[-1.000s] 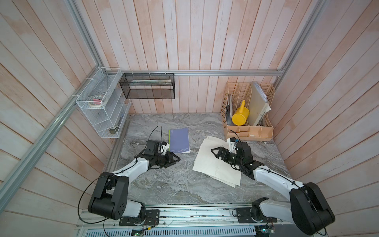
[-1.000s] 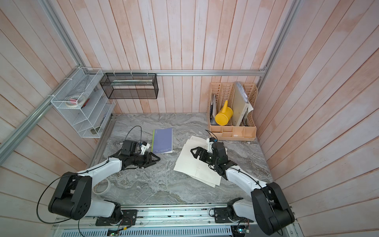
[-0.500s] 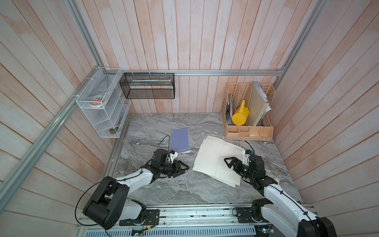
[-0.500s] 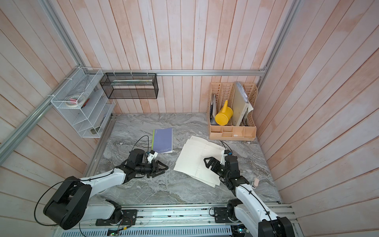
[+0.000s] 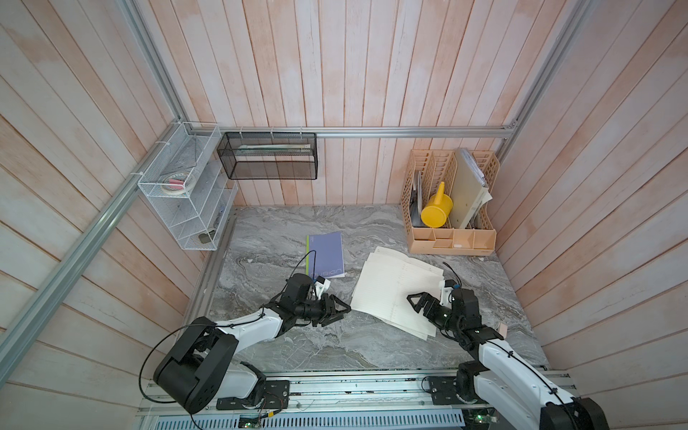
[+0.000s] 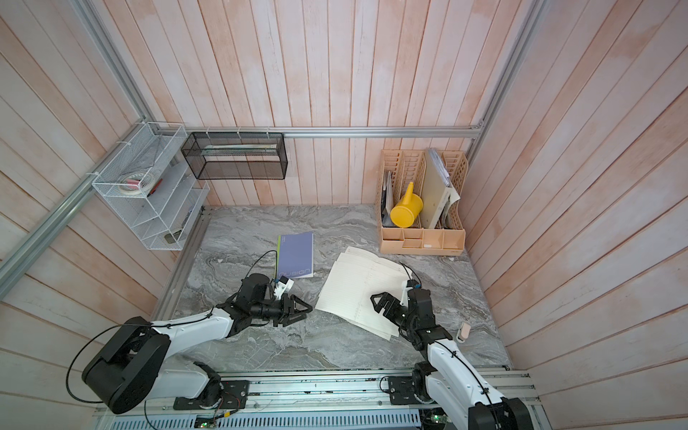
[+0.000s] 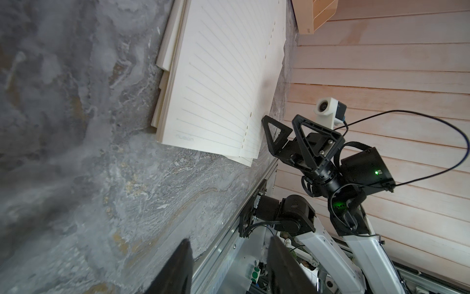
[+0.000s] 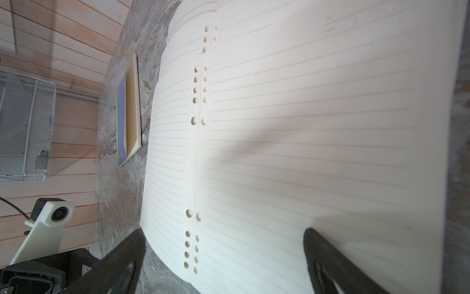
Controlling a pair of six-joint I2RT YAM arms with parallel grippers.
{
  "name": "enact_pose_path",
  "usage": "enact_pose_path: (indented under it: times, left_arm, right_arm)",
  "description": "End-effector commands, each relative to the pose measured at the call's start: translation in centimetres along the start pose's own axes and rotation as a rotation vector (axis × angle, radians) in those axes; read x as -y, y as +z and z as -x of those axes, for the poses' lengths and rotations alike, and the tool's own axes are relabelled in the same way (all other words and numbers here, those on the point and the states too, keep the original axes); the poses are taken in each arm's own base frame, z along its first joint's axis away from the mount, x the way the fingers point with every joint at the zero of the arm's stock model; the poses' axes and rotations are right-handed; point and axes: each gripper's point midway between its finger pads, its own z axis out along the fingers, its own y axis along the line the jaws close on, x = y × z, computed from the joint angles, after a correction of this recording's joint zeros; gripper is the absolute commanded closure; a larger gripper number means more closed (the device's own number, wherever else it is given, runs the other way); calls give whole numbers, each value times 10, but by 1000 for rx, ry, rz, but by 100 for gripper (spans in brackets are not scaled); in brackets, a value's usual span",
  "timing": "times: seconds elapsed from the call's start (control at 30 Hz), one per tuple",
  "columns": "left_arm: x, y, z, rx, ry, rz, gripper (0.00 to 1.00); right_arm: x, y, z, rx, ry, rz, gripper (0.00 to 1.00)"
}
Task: Close the notebook
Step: Close the notebook at the center of the board.
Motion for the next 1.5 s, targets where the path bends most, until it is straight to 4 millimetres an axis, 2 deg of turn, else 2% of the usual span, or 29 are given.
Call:
enact_pose_path:
  times: [0.0, 0.27, 0.5, 0.9, 1.2, 1.47]
  left_arm:
    - [-7, 3, 3, 17, -15, 12, 49]
    - [-20, 11, 11, 48, -57, 37, 50]
    - [-28, 21, 18, 53, -87, 36, 57]
    - [-44, 34, 29, 92, -122, 51, 59]
    - [-46, 43, 39, 126, -173, 3, 62]
    - [-53, 49, 41, 131, -201, -6, 64]
  right_arm:
    - [8, 1, -5, -16, 12, -28, 2]
    - [14, 2, -12, -45, 20, -48, 2]
    - [14, 1, -13, -44, 23, -43, 2]
    - [15, -1, -16, -47, 27, -36, 2]
    - [15, -1, -18, -49, 29, -32, 2]
    - [15, -1, -19, -50, 34, -27, 2]
